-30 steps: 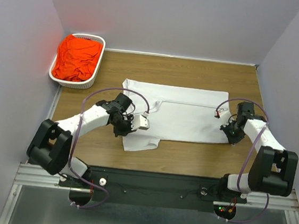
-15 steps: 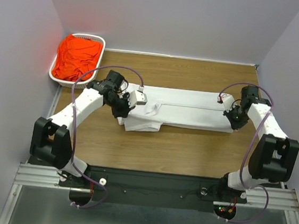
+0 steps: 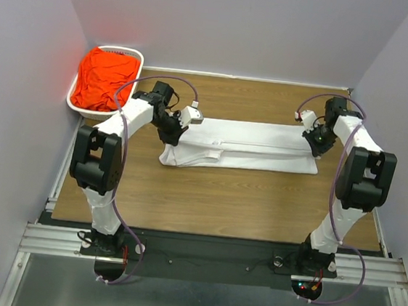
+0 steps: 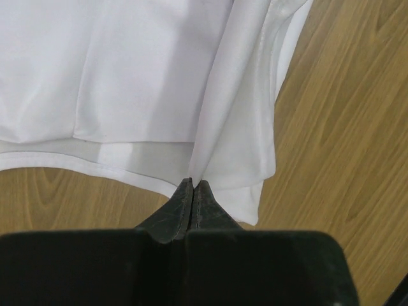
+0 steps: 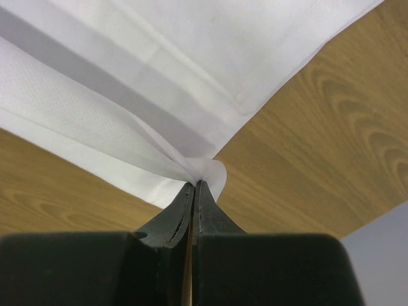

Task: Fold and stack the t-shirts
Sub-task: Fold the tshirt

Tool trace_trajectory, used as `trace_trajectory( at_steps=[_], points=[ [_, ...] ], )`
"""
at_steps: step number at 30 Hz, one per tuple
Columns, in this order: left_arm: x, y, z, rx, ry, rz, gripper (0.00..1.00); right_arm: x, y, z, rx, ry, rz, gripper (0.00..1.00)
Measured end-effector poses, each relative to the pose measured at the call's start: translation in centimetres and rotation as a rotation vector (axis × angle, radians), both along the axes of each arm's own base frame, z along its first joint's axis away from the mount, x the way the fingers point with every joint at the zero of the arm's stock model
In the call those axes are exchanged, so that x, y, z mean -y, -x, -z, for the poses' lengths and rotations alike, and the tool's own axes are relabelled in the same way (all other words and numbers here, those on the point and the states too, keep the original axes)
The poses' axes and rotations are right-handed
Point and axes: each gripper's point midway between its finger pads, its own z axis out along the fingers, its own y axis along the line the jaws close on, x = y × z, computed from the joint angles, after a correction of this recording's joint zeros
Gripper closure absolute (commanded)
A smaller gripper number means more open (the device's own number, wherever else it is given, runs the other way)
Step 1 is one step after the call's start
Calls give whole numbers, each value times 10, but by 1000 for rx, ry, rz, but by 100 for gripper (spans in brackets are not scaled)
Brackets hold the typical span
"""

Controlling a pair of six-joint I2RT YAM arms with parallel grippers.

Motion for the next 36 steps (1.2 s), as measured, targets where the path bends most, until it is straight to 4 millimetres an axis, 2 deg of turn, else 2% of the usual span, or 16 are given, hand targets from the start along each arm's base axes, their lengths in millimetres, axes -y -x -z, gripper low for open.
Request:
trace_trajectory(
  at_steps=[4, 5, 6, 7, 8, 9, 10, 12, 16, 19, 25, 27, 32, 36],
  points=[
    [-3, -4, 17, -30, -10, -11, 100, -1, -12, 7, -5, -14, 5, 93],
    [-3, -6, 18, -31, -11, -13, 99, -1, -14, 10, -10, -18, 8, 88],
    [-5, -8, 21, -31, -12, -18, 87, -1, -15, 13, -17, -22, 12, 84],
    [-5, -10, 23, -31, -13, -25, 80, -2, -15, 15, -23, -26, 16, 78],
    [-6, -12, 25, -31, -14, -34, 68, -2, -14, 18, -29, -29, 24, 66],
    [-7, -15, 27, -31, -15, -44, 63, -2, -14, 20, -34, -31, 29, 62],
    [-8, -18, 27, -31, -17, -57, 51, -3, -14, 20, -36, -32, 35, 60],
    [-10, -24, 26, -26, -16, -83, 47, -3, -14, 21, -37, -34, 52, 57],
    [-11, -34, 14, -2, 7, -111, 45, -2, -18, 17, -23, -39, 86, 54],
    [-11, -32, 1, 16, 33, -128, 44, -4, -18, 11, -11, -52, 123, 54],
    [1, 8, -25, 39, 89, -127, 43, -16, -17, -11, 32, -135, 186, 60],
    [9, 18, -23, 32, 98, -126, 43, -21, -15, -13, 26, -166, 201, 62],
    [20, 39, 8, -24, 56, -135, 43, -30, 2, 1, -42, -209, 236, 65],
    [26, 39, 20, -13, 16, -137, 43, -32, 14, 14, -96, -212, 257, 68]
  ],
)
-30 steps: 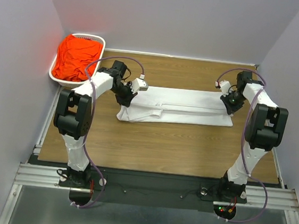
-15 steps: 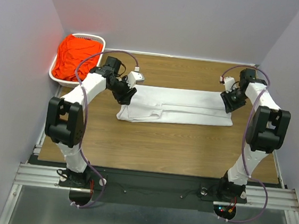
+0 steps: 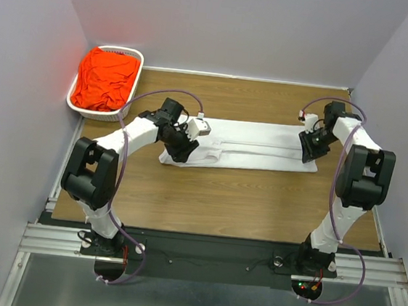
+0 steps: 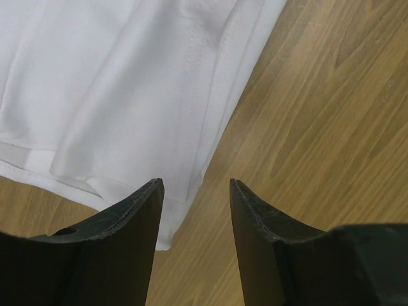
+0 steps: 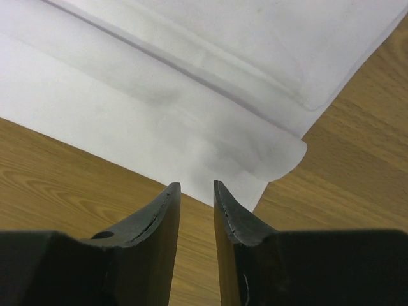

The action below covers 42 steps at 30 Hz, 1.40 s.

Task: Fold and stack the t-shirts
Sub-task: Fold the tshirt

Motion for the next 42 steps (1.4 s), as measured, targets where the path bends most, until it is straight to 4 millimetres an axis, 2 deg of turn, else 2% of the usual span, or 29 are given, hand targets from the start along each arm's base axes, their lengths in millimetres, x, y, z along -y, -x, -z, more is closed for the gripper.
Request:
trace_trajectory(
  at_steps=[7, 10, 14, 16, 17, 20, 21, 23, 29, 36, 38, 42],
  points=[
    [0, -9, 19, 6, -50, -19, 43, 0, -2, 16, -40, -5, 34, 72],
    [-3, -10, 31, -11, -80, -24, 46, 0, -5, 19, -46, -7, 47, 73],
    [-6, -10, 37, -16, -100, -22, 52, -1, -10, 18, -40, -16, 61, 73],
    [-7, -11, 38, -16, -107, -20, 61, -2, -12, 16, -35, -24, 68, 73],
    [-7, -11, 39, -14, -111, -17, 70, -3, -13, 15, -33, -29, 72, 73],
    [-8, -12, 39, -13, -115, -16, 82, -5, -13, 15, -33, -39, 76, 73],
    [-8, -12, 39, -13, -115, -17, 91, -6, -13, 15, -33, -43, 77, 73],
    [-7, -14, 36, -8, -116, -15, 98, -7, -13, 14, -32, -49, 77, 73],
    [0, -28, 20, 29, -97, -17, 100, -9, -14, 13, -29, -59, 76, 73],
    [13, -61, -11, 85, -56, -27, 100, -8, -22, 5, 0, -55, 74, 73],
    [17, -75, -17, 95, -48, -34, 100, -7, -22, 4, 2, -53, 73, 72],
    [20, -119, -26, 133, -25, -68, 100, -6, -22, 4, 4, -48, 72, 72]
  ],
)
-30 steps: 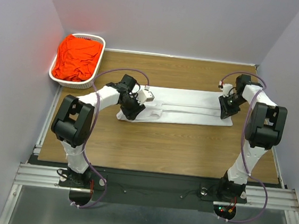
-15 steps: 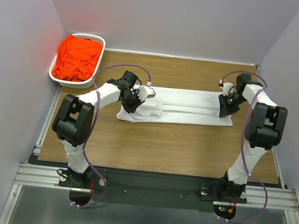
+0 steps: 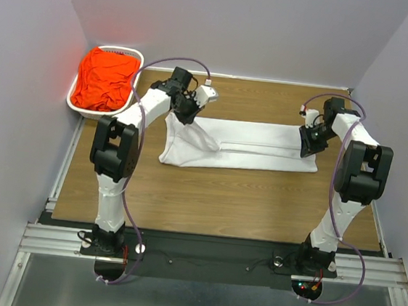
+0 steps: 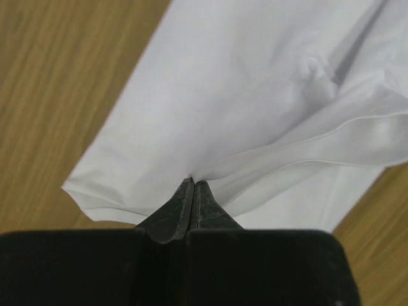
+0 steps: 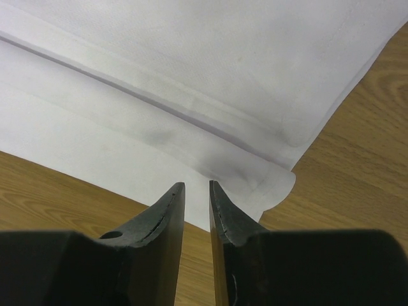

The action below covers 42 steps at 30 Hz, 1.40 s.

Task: Fold and stack the t-shirts
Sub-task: Fold the tshirt

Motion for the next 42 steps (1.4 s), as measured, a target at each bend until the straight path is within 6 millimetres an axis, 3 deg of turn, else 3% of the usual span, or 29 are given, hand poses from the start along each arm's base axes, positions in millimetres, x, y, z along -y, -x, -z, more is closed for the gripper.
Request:
trace_trajectory(
  at_steps=[4, 8, 9, 11, 16, 20, 23, 29, 31, 34, 37, 42],
  points=[
    [-6, -43, -2, 15, 29, -52, 100, 2, -1, -1, 4, 9, 0, 72],
    [-18, -67, 7, 3, 52, -107, 70, 5, -1, 0, 3, 28, -3, 70],
    [-21, -69, 10, -6, 54, -119, 50, 6, -1, 0, 3, 33, -5, 70],
    [-28, -70, 17, -30, 57, -148, 38, 8, -1, 0, 4, 43, -6, 70],
    [-39, -70, 21, -42, 75, -190, 37, 12, -1, -3, 14, 69, -15, 73],
    [-42, -52, 22, -63, 83, -210, 37, 15, -2, -8, 28, 84, -20, 83],
    [-43, -38, 8, -52, 103, -222, 37, 15, -2, -9, 32, 86, -27, 85],
    [-41, -28, -34, 28, 166, -221, 37, 12, 1, -10, 33, 73, -52, 86],
    [-41, -23, -37, 34, 174, -220, 37, 9, 11, -9, 21, 65, -66, 86],
    [-42, -14, -30, 11, 174, -220, 36, 6, 26, -2, -8, 61, -80, 85],
    [-43, -5, -17, -25, 167, -225, 36, 5, 30, 4, -24, 60, -78, 85],
    [-43, 7, 0, -70, 162, -229, 36, 11, 7, 10, 12, 82, -36, 85]
  ],
)
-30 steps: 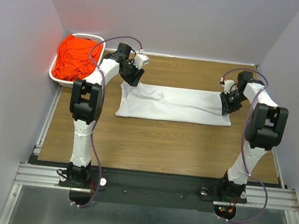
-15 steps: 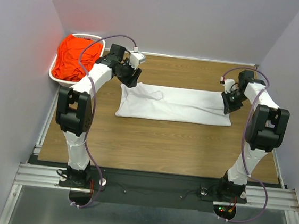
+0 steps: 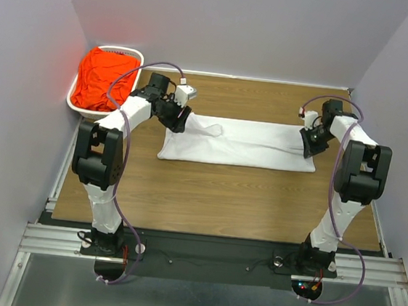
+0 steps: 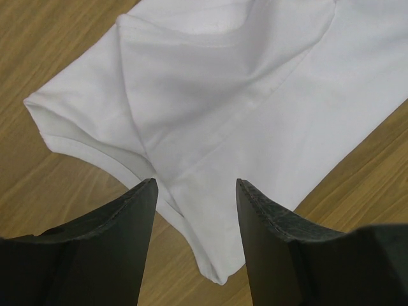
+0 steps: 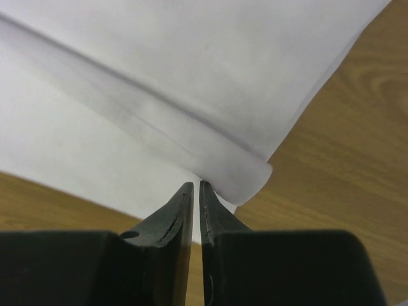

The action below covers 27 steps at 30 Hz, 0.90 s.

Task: Fold and stack the t-shirts
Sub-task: Fold the tshirt

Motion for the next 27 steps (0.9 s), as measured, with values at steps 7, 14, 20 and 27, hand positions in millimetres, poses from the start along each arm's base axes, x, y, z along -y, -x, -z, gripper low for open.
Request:
trace_trajectory(
  at_steps=[7, 14, 20, 27],
  points=[
    [0, 5, 9, -16, 0, -9, 35, 12, -45, -3, 106, 40, 95, 82],
    [-1, 7, 3, -1, 10, -17, 38, 18, -76, -22, 215, 47, 183, 77],
    [14, 10, -1, 19, 21, 11, 39, -1, -78, -24, 217, -11, 155, 76],
    [52, -11, 7, 24, 45, 44, 48, -30, -87, -13, 202, -47, 94, 76]
  ],
)
